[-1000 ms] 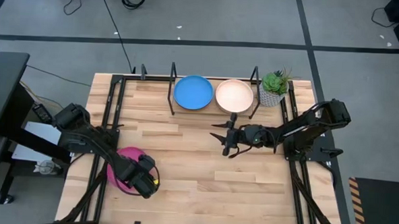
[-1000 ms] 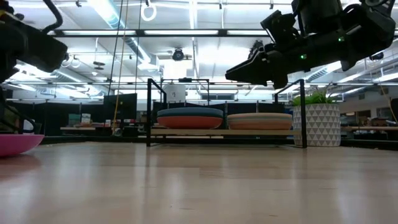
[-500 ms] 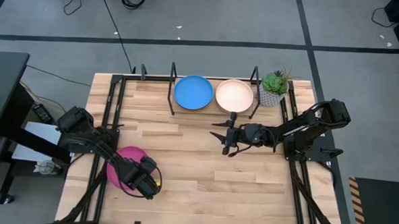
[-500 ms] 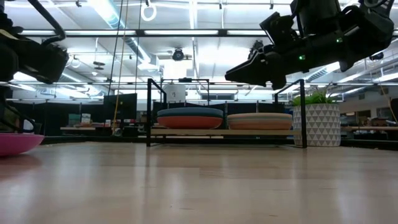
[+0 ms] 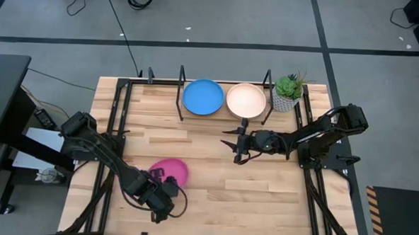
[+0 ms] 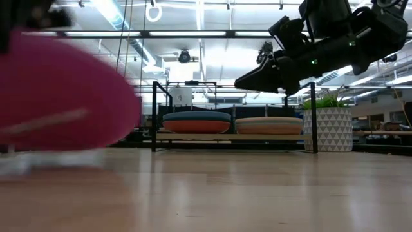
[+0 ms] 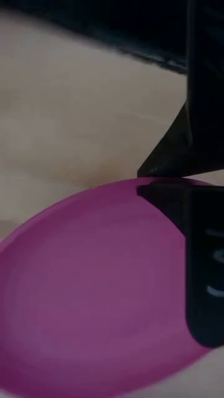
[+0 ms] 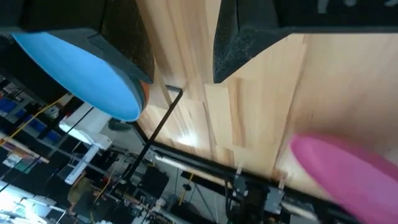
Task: Place and stack plates onto a shelf
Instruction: Stack the pink plate on top of the stacked plates on the shelf
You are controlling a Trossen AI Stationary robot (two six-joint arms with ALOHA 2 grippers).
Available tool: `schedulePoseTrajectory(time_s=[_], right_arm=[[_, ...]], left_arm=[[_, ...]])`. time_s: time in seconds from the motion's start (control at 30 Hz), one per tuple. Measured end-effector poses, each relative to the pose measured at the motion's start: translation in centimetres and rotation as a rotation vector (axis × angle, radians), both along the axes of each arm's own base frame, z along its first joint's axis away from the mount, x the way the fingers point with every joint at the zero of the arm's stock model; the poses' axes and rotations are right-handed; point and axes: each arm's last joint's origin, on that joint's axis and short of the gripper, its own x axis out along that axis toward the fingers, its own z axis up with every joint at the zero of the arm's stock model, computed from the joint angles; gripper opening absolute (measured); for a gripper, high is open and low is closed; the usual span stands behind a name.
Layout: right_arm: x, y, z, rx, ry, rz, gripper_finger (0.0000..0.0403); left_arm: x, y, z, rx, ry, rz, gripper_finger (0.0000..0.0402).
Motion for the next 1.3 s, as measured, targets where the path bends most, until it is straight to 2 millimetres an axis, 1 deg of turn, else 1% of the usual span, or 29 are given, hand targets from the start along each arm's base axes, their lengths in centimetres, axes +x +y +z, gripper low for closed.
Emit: schedulePoseTrajectory(time_s=[0.1, 0.2, 0.27, 0.33, 0.47, 0.67, 0.9, 1.0, 1.13, 1.3], right_arm=[[-0.1, 0.2, -0.2, -0.004, 0.025, -0.002, 0.0169], [-0.1, 0.4, -0.3, -0.012, 0.027, -0.024, 0.0169], [-0.2, 0.8, -0.3, -0.02, 0.03, -0.045, 0.0169], [-0.4, 1.1, -0.4, -0.032, 0.035, -0.07, 0.0169], [-0.9, 1.7, -0.8, -0.058, 0.05, -0.129, 0.0169], [-1.6, 2.5, -1.3, -0.081, 0.066, -0.161, 0.0169], [-2.4, 3.4, -1.8, -0.064, 0.064, -0.185, 0.0169], [-2.7, 3.7, -2.0, -0.059, 0.063, -0.192, 0.0169], [-2.9, 4.3, -2.0, -0.06, 0.059, -0.192, 0.0169], [-3.1, 4.8, -2.0, -0.071, 0.054, -0.205, 0.0169]], left_arm=[[0.6, -0.1, 1.9, 0.109, -0.075, -0.201, 0.0014], [1.4, 0.5, 3.3, 0.255, -0.146, -0.338, 0.0015], [1.9, 1.4, 3.7, 0.366, -0.157, -0.398, 0.0015], [2.5, 2.5, 3.8, 0.437, -0.147, -0.446, 0.0015], [4.0, 5.3, 3.7, 0.518, -0.101, -0.505, 0.0015], [6.3, 9.9, 3.9, 0.589, -0.069, -0.55, 0.0015], [8.5, 14.4, 4.3, 0.664, -0.105, -0.58, 0.0015], [9.1, 16.5, 4.4, 0.669, -0.116, -0.577, 0.0015], [9.9, 20.0, 4.4, 0.651, -0.157, -0.52, 0.0015], [9.8, 24.2, 4.3, 0.666, -0.122, -0.432, 0.0015]])
